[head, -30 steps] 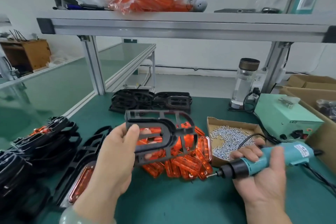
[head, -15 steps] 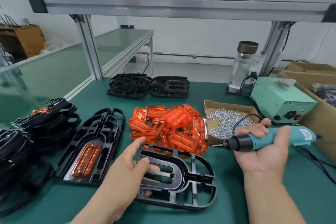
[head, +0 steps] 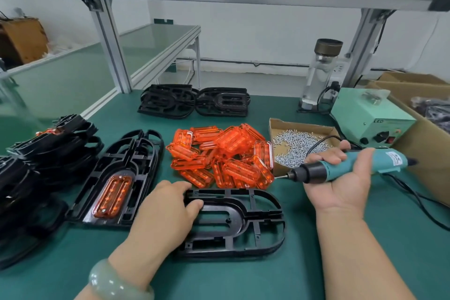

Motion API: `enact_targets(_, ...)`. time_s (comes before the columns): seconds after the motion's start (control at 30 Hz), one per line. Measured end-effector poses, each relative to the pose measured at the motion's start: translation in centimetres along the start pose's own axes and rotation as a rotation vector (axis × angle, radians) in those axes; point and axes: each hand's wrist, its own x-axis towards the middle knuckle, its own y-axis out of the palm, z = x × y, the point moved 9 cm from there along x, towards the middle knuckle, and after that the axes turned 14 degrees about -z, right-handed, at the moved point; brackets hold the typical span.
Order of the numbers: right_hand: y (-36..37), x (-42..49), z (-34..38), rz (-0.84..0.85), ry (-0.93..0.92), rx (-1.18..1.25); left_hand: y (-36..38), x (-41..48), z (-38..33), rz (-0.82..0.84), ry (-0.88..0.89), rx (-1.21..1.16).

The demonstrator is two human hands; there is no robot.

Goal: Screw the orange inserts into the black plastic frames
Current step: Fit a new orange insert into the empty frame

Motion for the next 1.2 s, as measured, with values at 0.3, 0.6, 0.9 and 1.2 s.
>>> enact_targets(0.3, -0.2, 0.1, -0.3, 0.003, 0.007, -0.01, -0.1, 0.7, -0.7, -0.008, 0.072, 0.034)
enact_targets(0.6, 0.0, 0.1, -0.7, 0.01, 0.033, -0.015, 0.3, 4.2, -7.7, -0.048, 0.29, -0.205)
enact_targets(0.9, 0.0, 0.0, -1.0, 0.01, 0.037, -0.051, 4.5, 6.0, -11.4, 0.128, 0.524, 0.076)
enact_targets(1.2, 0.0, 0.0, -1.1, 0.005, 0.049, -0.028, 1.3, 5.8, -6.6, 0.137, -0.09, -0.675)
